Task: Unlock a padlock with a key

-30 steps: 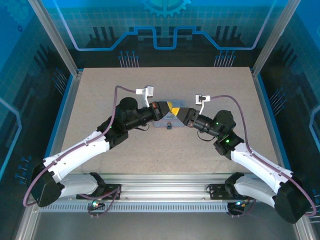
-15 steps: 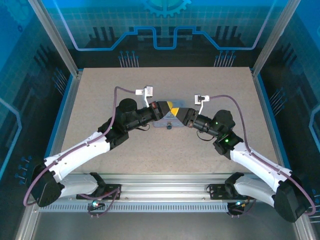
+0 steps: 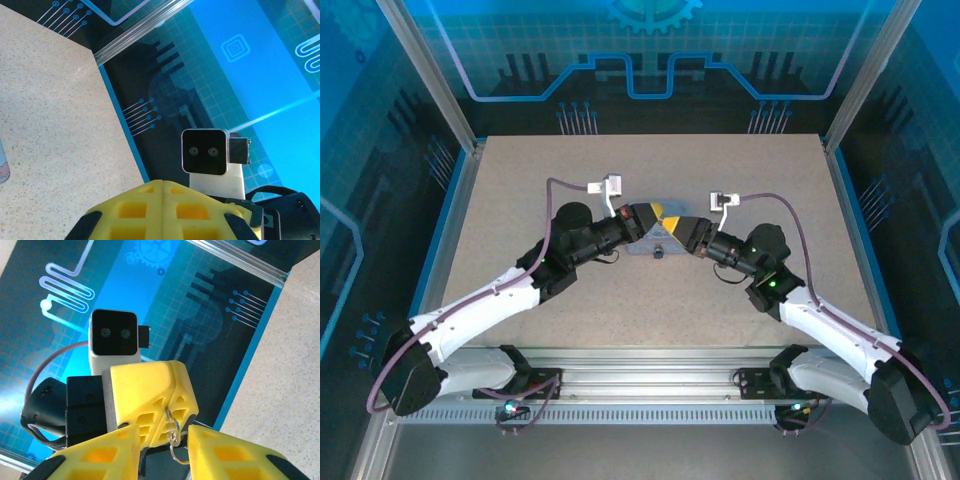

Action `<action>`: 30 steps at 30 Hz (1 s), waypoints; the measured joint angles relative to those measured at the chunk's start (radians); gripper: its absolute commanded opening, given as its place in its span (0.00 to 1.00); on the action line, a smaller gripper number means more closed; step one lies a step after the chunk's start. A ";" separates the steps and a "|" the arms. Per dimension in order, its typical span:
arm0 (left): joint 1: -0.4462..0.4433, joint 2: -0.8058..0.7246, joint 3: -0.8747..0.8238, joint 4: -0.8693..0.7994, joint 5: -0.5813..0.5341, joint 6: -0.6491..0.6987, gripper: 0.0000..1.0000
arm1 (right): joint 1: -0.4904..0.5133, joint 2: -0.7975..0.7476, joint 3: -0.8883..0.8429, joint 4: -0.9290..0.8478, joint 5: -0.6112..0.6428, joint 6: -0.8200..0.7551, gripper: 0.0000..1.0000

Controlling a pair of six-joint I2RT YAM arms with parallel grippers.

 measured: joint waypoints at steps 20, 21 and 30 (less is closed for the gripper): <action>-0.014 -0.002 -0.010 0.049 -0.015 -0.026 0.00 | 0.053 0.016 -0.030 0.085 0.089 0.071 0.30; -0.015 -0.002 -0.010 0.050 -0.015 -0.026 0.00 | 0.053 0.019 -0.029 0.085 0.089 0.070 0.28; -0.021 -0.002 -0.010 0.054 -0.018 -0.027 0.00 | 0.055 0.026 -0.026 0.093 0.097 0.073 0.25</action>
